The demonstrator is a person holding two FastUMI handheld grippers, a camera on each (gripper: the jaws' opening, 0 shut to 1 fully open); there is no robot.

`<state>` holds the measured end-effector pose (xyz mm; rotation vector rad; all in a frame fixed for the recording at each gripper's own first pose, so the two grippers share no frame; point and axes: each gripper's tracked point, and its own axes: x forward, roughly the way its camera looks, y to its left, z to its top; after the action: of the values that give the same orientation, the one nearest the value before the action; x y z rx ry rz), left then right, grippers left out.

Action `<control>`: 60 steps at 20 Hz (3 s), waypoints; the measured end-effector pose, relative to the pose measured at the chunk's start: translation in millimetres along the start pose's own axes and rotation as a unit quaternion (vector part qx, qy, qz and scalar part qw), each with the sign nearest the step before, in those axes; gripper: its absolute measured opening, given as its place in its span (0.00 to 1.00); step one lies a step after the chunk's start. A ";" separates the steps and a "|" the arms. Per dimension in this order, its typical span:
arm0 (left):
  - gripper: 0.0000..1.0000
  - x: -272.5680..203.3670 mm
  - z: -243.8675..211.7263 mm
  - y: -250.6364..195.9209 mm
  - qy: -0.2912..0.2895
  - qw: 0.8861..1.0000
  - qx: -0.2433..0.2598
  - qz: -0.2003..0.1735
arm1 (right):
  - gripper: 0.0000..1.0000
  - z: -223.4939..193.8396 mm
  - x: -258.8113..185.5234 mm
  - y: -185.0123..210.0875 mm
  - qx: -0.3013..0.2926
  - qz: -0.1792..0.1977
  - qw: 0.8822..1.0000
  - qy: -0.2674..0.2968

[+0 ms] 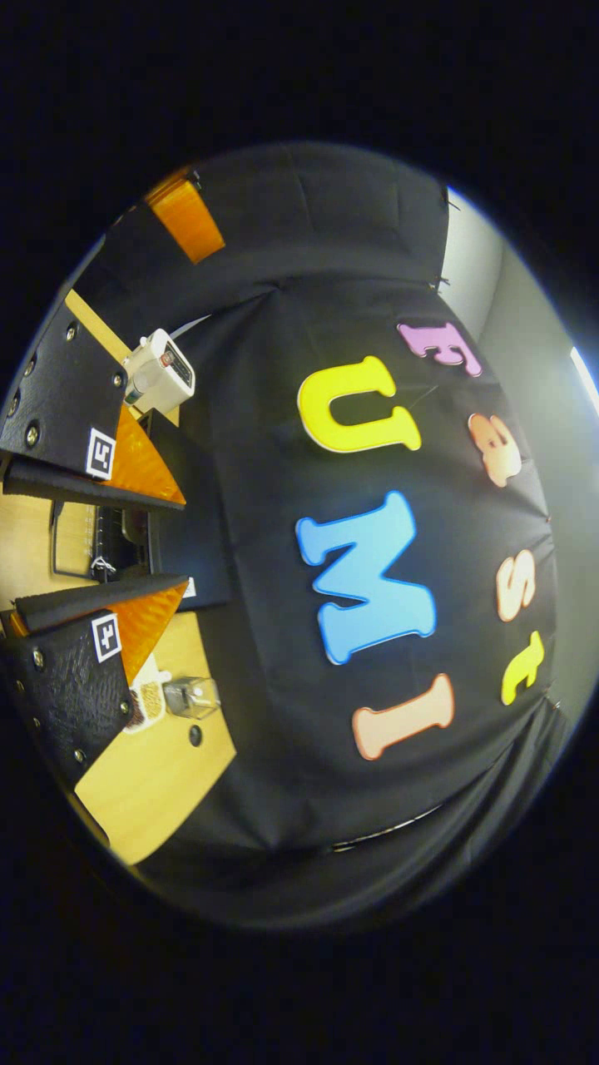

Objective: Open the electric oven with the left hand, put the food in, and close the electric oven.

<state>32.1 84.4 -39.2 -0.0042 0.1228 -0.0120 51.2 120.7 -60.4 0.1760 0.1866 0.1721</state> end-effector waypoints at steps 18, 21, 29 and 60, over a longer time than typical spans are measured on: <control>0.98 17.4 -134.9 -58.7 0.184 0.982 -0.001 -0.045 | 0.92 62.0 -48.8 -65.2 -0.019 -0.042 0.995 -0.083; 0.93 20.5 -179.6 -60.0 0.244 0.969 0.000 -0.047 | 0.92 64.1 -51.1 -78.6 -0.014 -0.058 0.994 -0.089; 0.90 19.8 -280.1 -48.6 0.390 0.920 0.018 -0.042 | 0.98 63.6 -52.4 -107.7 0.000 -0.095 0.992 -0.085; 0.93 60.8 -450.6 -19.3 0.591 0.806 0.022 -0.015 | 0.91 35.9 -40.7 -165.2 -0.001 -0.165 0.985 -0.046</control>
<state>37.1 62.8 -493.7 0.0490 1.3863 -0.0493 44.3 -52.7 -50.2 0.1484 0.1221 -0.1648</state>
